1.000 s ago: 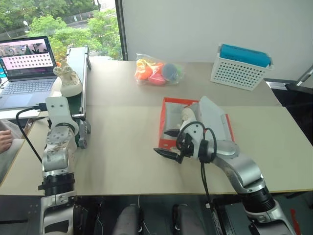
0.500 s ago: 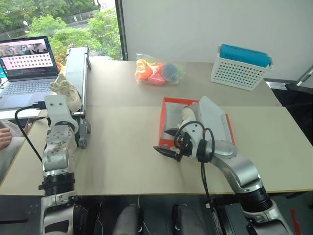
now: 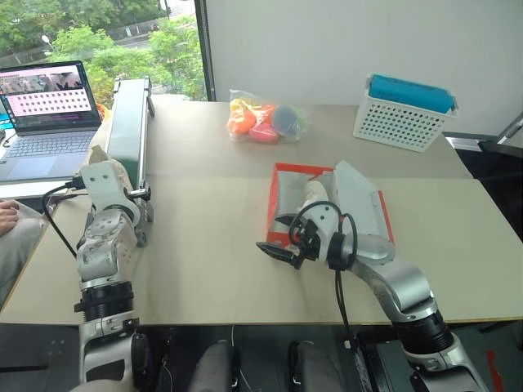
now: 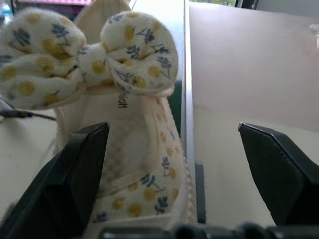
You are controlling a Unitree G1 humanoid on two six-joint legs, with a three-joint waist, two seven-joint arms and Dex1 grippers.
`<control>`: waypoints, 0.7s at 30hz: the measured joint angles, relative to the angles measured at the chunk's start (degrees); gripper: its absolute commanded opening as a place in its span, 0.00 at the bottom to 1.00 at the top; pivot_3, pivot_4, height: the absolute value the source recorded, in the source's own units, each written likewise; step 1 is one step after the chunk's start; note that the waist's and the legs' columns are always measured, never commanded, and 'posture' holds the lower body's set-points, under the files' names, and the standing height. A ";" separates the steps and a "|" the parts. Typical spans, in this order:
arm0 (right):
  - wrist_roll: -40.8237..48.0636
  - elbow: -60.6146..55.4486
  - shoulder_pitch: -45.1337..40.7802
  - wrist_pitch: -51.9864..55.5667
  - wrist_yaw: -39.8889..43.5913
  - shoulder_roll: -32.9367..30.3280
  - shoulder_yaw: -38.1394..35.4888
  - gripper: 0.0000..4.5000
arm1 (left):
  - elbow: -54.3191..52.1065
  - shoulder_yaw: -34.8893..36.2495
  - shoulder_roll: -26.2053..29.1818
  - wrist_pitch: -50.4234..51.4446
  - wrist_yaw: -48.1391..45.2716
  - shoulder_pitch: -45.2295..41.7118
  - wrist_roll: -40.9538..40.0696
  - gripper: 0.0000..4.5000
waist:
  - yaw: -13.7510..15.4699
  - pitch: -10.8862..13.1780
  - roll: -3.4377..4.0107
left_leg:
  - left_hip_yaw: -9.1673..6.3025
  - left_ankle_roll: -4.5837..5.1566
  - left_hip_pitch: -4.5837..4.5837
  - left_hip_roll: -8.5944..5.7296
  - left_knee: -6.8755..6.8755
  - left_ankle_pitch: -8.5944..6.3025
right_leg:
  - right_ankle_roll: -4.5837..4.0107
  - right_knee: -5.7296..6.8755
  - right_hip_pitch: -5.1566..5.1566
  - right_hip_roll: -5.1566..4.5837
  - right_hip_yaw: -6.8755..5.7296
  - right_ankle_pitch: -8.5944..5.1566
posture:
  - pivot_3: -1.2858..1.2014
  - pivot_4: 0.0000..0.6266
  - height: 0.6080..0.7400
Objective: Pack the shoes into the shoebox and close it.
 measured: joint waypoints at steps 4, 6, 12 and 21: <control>0.08 -0.01 -0.15 0.16 -0.16 0.00 -0.14 1.00 | -0.90 0.36 -0.08 0.65 -0.01 0.15 -0.42 0.35 | 0.04 -0.01 0.00 | 0.00 0.01 0.14 0.00 -0.01 0.00 | 0.00 0.02 0.10 0.00 0.01 0.00 | 0.52 0.24 0.69; 0.19 -0.01 -0.27 0.25 -0.33 0.02 -0.20 1.00 | -0.91 0.60 -0.05 0.91 0.14 0.15 -0.42 0.18 | 0.16 -0.01 0.00 | -0.02 0.01 0.15 -0.01 -0.01 -0.01 | 0.00 0.02 0.13 0.00 0.01 0.00 | 0.52 0.24 0.69; 0.64 -0.01 -1.16 0.44 -0.62 0.22 -0.32 1.00 | -1.07 0.97 -0.07 1.84 0.41 -0.10 -0.86 0.01 | 0.51 -0.02 0.00 | -0.04 0.01 0.19 -0.03 0.00 -0.01 | 0.00 -0.01 0.19 0.00 0.01 0.00 | 0.52 0.24 0.69; 1.06 -0.01 -1.58 0.66 -1.24 0.34 -0.80 1.00 | -1.05 0.97 -0.05 1.80 0.95 -0.25 -0.86 0.01 | 0.52 -0.02 0.00 | -0.04 0.01 0.23 -0.02 -0.02 -0.01 | 0.00 -0.01 0.22 0.00 0.00 0.00 | 0.52 0.24 0.69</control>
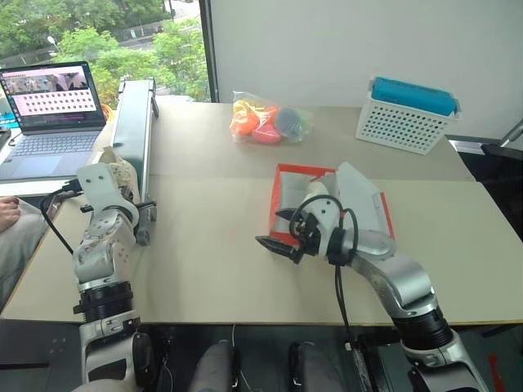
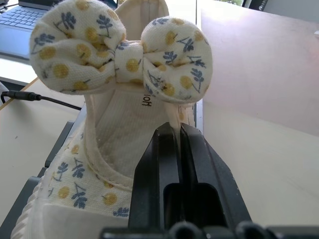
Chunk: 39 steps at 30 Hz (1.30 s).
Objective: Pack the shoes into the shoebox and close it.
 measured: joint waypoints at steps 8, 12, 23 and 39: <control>3.25 0.18 -1.34 2.22 -1.58 2.77 -3.10 1.00 | -2.29 -0.94 -1.36 -6.79 -3.09 0.03 -1.35 0.01 | -0.12 0.02 -0.05 | 0.01 -0.07 -0.17 0.01 0.02 0.04 | 0.00 -0.10 -0.11 0.00 -0.01 0.01 | 0.52 0.24 0.69; 11.68 0.83 -7.34 9.90 -4.64 7.17 -9.99 1.00 | -7.94 -3.67 -4.06 -8.84 -6.32 -1.21 -4.64 0.01 | -0.50 0.03 -0.06 | 0.03 -0.16 -0.33 0.02 0.04 0.09 | -0.01 -0.08 -0.25 -0.01 -0.01 0.02 | 0.52 0.24 0.69; 27.97 30.31 -31.60 36.75 -32.60 21.16 -39.54 1.00 | -17.60 -16.78 -10.09 -1.19 -13.98 0.54 -12.99 0.01 | -1.47 0.03 -0.04 | 0.12 -0.06 -0.43 0.05 -0.05 0.05 | -0.08 0.20 -0.37 0.08 0.01 0.06 | 0.52 0.24 0.69; 33.17 38.76 -38.14 38.69 -42.60 22.37 -46.51 1.00 | -19.52 -22.24 -11.13 0.08 -16.98 1.54 -14.30 0.01 | -2.22 0.03 -0.03 | 0.09 0.08 -0.43 0.07 -0.06 -0.01 | -0.05 0.20 -0.37 0.20 0.10 0.05 | 0.52 0.24 0.69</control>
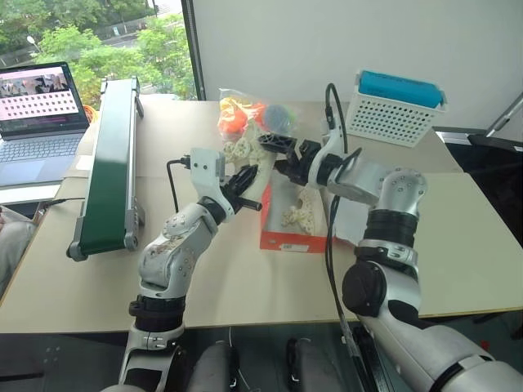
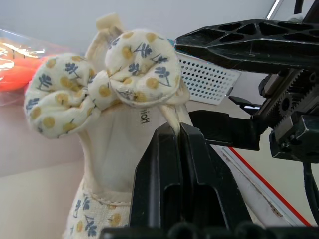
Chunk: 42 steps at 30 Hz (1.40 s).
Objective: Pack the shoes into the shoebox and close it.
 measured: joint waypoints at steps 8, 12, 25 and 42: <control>-1.32 -2.26 2.06 -2.56 -0.04 0.23 2.72 0.46 | -0.25 -1.00 0.20 0.08 -0.09 0.37 0.05 0.00 | 0.09 0.00 0.01 | 0.00 0.00 -0.01 0.00 0.00 0.00 | 0.01 -0.02 0.00 0.00 0.01 0.00 | 0.52 0.24 0.69; -1.50 -3.43 2.06 -2.91 0.11 0.24 3.73 0.18 | -0.33 -1.31 0.52 0.12 -0.09 0.37 0.11 0.00 | 0.06 0.00 0.01 | -0.01 0.00 -0.01 0.00 -0.01 0.00 | 0.01 -0.03 0.00 0.00 0.01 0.00 | 0.52 0.24 0.69; -3.24 -4.91 3.54 -6.76 -1.85 0.26 5.14 0.16 | -1.41 -4.84 4.10 -0.22 -1.54 0.84 4.61 0.47 | 0.16 0.01 0.01 | -0.01 0.00 -0.02 0.00 -0.01 0.00 | 0.02 -0.05 0.00 0.00 0.01 -0.01 | 0.52 0.24 0.69; -11.02 -3.71 4.92 3.32 -1.69 -10.40 12.40 0.16 | -3.58 -1.06 7.43 0.24 -4.94 4.67 2.32 0.47 | 0.00 0.03 0.05 | 0.01 0.01 -0.01 0.02 -0.04 0.00 | 0.02 -0.28 -0.04 0.01 0.04 -0.01 | 0.52 0.24 0.69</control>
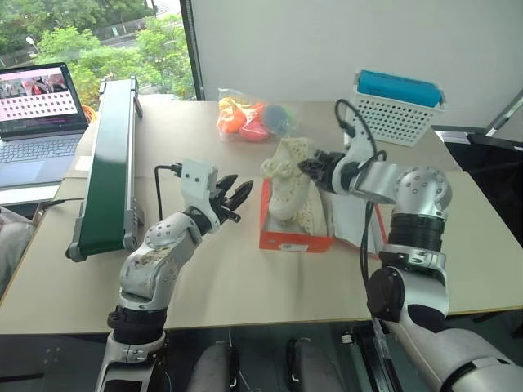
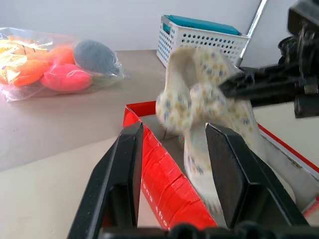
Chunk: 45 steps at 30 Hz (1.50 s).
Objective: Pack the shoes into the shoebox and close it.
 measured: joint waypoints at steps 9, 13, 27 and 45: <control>-5.86 3.04 0.91 -1.37 5.94 -1.07 6.49 0.16 | -0.35 -0.15 0.04 0.93 -0.44 0.29 -0.10 0.47 | 0.13 0.00 0.01 | 0.00 0.01 0.01 -0.01 0.00 -0.01 | 0.00 -0.01 0.01 0.00 0.00 0.00 | 0.52 0.24 0.69; -7.52 6.83 -0.47 -2.34 8.12 -1.90 6.62 0.16 | -0.79 -0.26 -0.09 1.27 -0.56 0.51 -0.13 0.47 | 0.14 0.00 0.01 | 0.00 0.01 0.01 -0.01 0.00 -0.01 | 0.00 -0.02 0.01 0.00 -0.01 0.00 | 0.52 0.24 0.69; -10.43 11.32 -0.89 -2.84 7.46 -8.08 0.37 0.16 | -0.84 -0.35 0.41 2.20 -2.11 1.22 -0.17 0.47 | 0.25 0.01 0.03 | 0.00 0.02 0.00 -0.02 0.00 -0.01 | 0.01 -0.06 0.03 -0.02 0.00 0.00 | 0.52 0.24 0.69; -19.10 2.59 1.13 -5.87 16.03 -8.16 20.97 0.16 | -0.85 0.00 1.22 2.39 -2.60 0.09 -0.13 0.47 | 0.04 0.00 0.04 | -0.01 0.01 0.02 0.00 0.01 -0.01 | 0.01 -0.06 0.03 0.00 0.00 0.00 | 0.52 0.24 0.69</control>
